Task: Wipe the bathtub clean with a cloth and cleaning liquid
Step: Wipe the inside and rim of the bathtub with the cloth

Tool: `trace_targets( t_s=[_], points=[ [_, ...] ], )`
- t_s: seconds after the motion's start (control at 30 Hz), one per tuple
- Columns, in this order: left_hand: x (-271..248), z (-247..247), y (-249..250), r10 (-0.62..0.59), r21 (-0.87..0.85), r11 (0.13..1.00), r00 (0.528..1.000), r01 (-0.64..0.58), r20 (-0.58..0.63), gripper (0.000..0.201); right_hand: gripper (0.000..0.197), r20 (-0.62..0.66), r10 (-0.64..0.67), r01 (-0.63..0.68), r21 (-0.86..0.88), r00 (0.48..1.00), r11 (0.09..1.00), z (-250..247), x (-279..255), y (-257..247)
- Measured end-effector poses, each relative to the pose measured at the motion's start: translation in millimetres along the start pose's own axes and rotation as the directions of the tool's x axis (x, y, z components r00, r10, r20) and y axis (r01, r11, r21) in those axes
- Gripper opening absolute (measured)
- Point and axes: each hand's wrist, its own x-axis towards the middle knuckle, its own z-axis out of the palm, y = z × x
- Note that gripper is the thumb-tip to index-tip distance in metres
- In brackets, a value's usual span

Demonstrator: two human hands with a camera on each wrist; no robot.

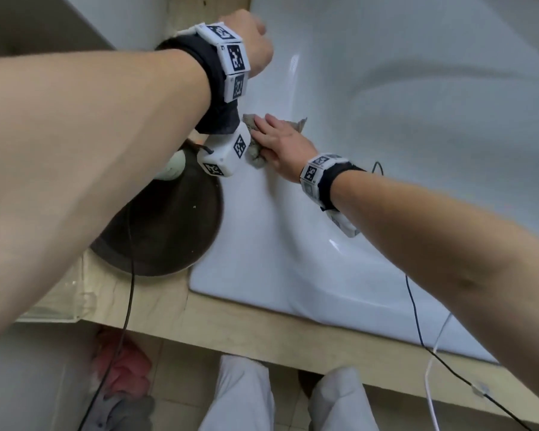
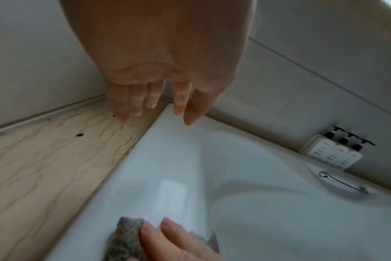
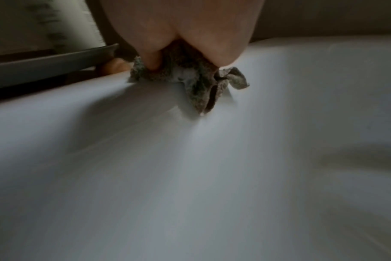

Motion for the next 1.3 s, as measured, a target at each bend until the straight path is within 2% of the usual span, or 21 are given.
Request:
trace_targets(
  t_s=[0.1,0.13,0.27,0.4,0.6,0.73,0.8,0.97,1.17,1.3],
  points=[
    [-19,15,-12,-0.04,-0.041,0.998,0.999,0.039,-0.012,0.047,0.051,-0.023,0.008,-0.007,0.03,1.0,1.0,28,-32,-20],
    [-27,19,-16,-0.038,-0.062,0.997,0.999,0.038,-0.007,0.05,0.054,-0.014,0.018,-0.017,0.04,1.0,0.999,36,-43,-26],
    [-64,30,-33,-0.015,-0.067,0.998,1.0,0.016,0.022,0.052,0.062,-0.015,0.026,-0.025,0.074,1.0,0.997,68,-79,-53],
    [-95,42,-50,-0.002,-0.043,0.999,1.0,0.003,0.027,0.051,0.053,-0.046,-0.033,0.037,0.088,0.998,0.995,90,-107,-68],
    [-126,70,-65,0.035,0.038,0.999,0.998,-0.038,0.06,0.051,0.045,0.015,-0.063,0.062,0.088,0.998,0.994,102,-158,-77],
    [-143,90,-63,0.065,0.081,0.994,0.99,-0.075,0.121,0.055,0.041,0.047,-0.08,0.078,0.037,0.996,0.996,111,-198,-86],
    [-152,102,-55,0.079,0.081,0.992,0.986,-0.092,0.15,0.055,0.036,0.048,-0.127,0.127,0.0,0.991,0.992,115,-217,-87],
    [-171,133,-31,0.093,0.116,0.987,0.982,-0.113,0.164,0.057,0.037,0.014,-0.258,0.258,-0.05,0.966,0.965,116,-262,-81],
    [-195,177,0,0.028,0.196,0.979,0.985,-0.061,0.169,0.055,0.037,0.073,-0.291,0.298,-0.118,0.954,0.947,121,-330,-37],
    [-214,209,25,-0.045,0.219,0.976,0.984,0.007,0.17,0.054,0.038,0.087,-0.258,0.268,-0.152,0.962,0.951,113,-390,-1]
  ],
)
